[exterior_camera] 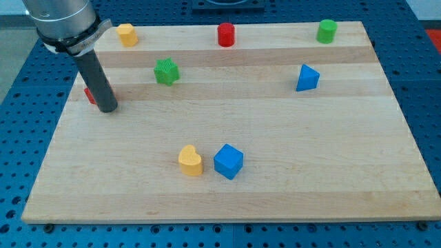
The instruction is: Move the yellow heart to the top of the blue cube
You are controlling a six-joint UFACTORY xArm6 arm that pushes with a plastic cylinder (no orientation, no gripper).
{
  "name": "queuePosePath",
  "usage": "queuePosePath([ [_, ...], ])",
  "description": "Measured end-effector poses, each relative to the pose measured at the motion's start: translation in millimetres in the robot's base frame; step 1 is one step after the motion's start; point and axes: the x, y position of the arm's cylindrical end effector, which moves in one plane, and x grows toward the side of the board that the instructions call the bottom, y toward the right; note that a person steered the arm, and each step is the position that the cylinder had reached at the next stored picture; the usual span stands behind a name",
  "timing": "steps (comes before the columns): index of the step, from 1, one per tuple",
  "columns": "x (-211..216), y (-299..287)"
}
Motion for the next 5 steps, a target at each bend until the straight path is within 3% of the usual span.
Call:
queuePosePath([
  [1,3,3],
  [4,131,58],
  [5,156,77],
])
